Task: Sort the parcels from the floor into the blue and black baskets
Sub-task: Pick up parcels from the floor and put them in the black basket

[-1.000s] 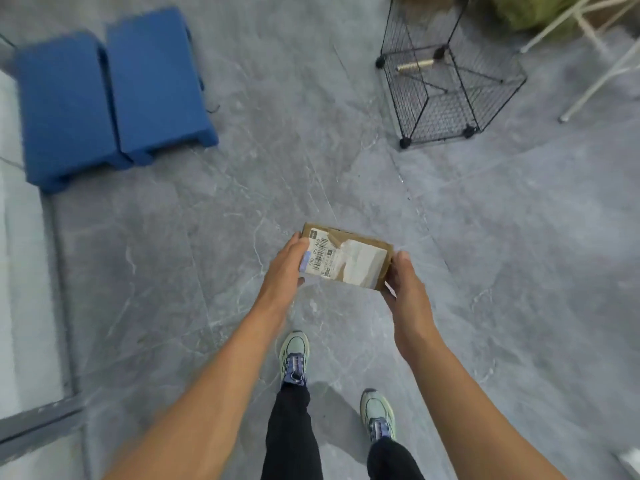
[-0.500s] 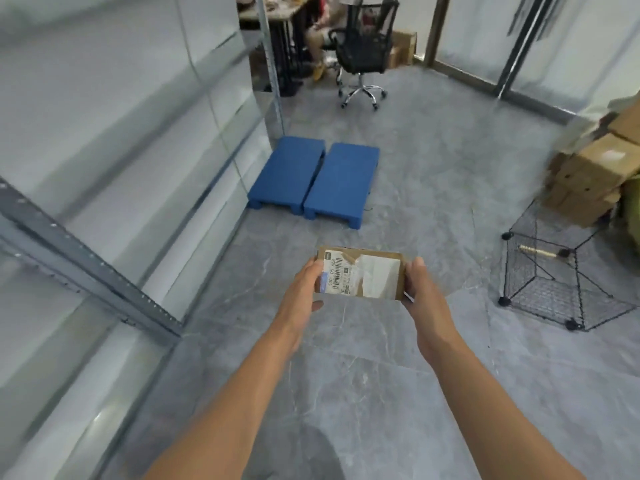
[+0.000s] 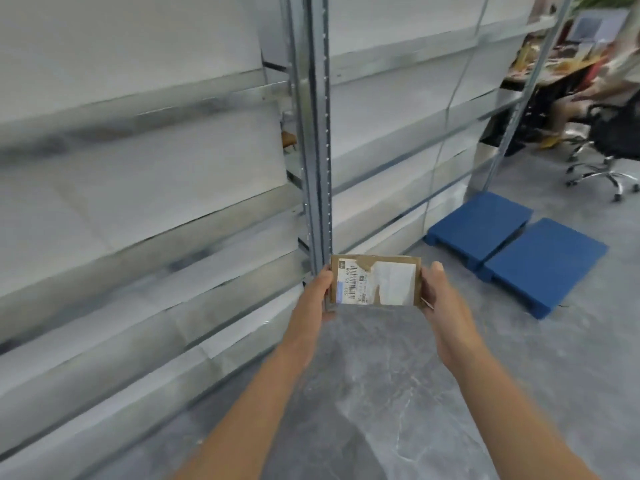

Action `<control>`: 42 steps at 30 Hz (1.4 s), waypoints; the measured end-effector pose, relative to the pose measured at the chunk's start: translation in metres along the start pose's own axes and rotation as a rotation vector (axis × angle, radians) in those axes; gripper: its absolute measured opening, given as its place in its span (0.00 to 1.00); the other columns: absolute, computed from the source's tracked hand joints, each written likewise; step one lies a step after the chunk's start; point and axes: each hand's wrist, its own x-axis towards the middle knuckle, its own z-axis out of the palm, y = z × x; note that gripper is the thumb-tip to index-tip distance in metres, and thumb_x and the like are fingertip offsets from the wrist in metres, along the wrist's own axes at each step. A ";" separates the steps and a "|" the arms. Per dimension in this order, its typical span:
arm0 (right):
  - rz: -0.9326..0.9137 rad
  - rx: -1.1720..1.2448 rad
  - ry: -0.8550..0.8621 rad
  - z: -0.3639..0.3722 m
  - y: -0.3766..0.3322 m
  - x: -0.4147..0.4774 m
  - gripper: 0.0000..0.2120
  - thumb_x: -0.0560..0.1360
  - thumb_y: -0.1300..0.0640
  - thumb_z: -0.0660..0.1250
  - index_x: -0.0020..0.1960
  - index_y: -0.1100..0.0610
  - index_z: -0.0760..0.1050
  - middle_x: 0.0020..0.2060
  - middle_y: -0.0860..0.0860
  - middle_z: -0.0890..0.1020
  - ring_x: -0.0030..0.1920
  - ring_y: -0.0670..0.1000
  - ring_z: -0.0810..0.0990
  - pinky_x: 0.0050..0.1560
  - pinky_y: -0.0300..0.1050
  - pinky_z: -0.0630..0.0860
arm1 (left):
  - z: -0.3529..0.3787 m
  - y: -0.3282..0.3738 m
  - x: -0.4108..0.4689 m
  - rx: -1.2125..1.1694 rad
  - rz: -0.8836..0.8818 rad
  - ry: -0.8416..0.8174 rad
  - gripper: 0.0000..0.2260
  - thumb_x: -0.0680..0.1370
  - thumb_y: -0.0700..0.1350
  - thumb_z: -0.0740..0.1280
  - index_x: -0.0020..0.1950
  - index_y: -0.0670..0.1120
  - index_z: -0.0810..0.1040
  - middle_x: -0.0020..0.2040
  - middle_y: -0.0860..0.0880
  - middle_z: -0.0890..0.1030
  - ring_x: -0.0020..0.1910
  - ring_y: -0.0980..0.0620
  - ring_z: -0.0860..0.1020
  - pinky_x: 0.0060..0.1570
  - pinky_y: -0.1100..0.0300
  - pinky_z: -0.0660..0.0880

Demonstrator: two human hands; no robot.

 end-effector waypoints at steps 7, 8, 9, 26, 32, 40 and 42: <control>-0.041 -0.129 -0.331 0.164 0.003 -0.012 0.27 0.82 0.30 0.54 0.58 0.46 0.84 0.60 0.44 0.84 0.67 0.50 0.78 0.76 0.54 0.66 | -0.146 -0.005 -0.048 -0.067 0.017 0.325 0.17 0.86 0.59 0.55 0.52 0.72 0.83 0.62 0.56 0.83 0.64 0.58 0.78 0.70 0.46 0.73; -0.040 -0.153 -0.376 0.184 0.005 -0.013 0.28 0.81 0.29 0.55 0.59 0.46 0.84 0.59 0.45 0.85 0.66 0.50 0.79 0.75 0.54 0.67 | -0.161 -0.007 -0.057 -0.086 0.016 0.382 0.17 0.86 0.59 0.55 0.51 0.72 0.83 0.63 0.56 0.82 0.64 0.57 0.78 0.71 0.45 0.73; -0.036 -0.179 -0.425 0.204 0.007 -0.015 0.27 0.81 0.30 0.56 0.58 0.47 0.84 0.57 0.45 0.86 0.64 0.50 0.80 0.72 0.53 0.69 | -0.176 -0.009 -0.066 -0.102 0.010 0.430 0.16 0.85 0.60 0.56 0.52 0.72 0.83 0.63 0.55 0.82 0.64 0.57 0.78 0.71 0.45 0.73; -0.019 -0.539 -1.327 0.422 0.061 -0.114 0.28 0.81 0.29 0.52 0.54 0.42 0.87 0.58 0.44 0.86 0.66 0.50 0.80 0.76 0.58 0.68 | -0.255 -0.064 -0.206 -0.457 0.011 1.380 0.15 0.86 0.56 0.57 0.63 0.59 0.82 0.60 0.57 0.84 0.65 0.57 0.77 0.59 0.54 0.78; 0.005 -0.590 -1.546 0.463 0.091 -0.174 0.25 0.88 0.42 0.50 0.55 0.49 0.84 0.45 0.40 0.88 0.45 0.35 0.85 0.44 0.34 0.77 | -0.271 -0.087 -0.260 -0.519 0.002 1.537 0.12 0.86 0.57 0.56 0.62 0.64 0.79 0.62 0.59 0.81 0.65 0.61 0.75 0.65 0.50 0.75; 0.032 -0.685 -1.635 0.553 0.158 -0.271 0.24 0.88 0.40 0.49 0.56 0.46 0.84 0.43 0.39 0.88 0.44 0.35 0.85 0.40 0.30 0.78 | -0.361 -0.131 -0.338 -0.549 -0.036 1.590 0.18 0.78 0.63 0.58 0.67 0.68 0.75 0.67 0.61 0.78 0.67 0.62 0.72 0.62 0.54 0.74; 0.024 -0.742 -1.648 0.579 0.178 -0.304 0.26 0.87 0.37 0.49 0.59 0.46 0.84 0.48 0.40 0.88 0.53 0.41 0.85 0.54 0.40 0.78 | -0.391 -0.147 -0.362 -0.580 -0.034 1.600 0.15 0.82 0.60 0.58 0.67 0.66 0.76 0.66 0.61 0.79 0.68 0.60 0.72 0.65 0.51 0.73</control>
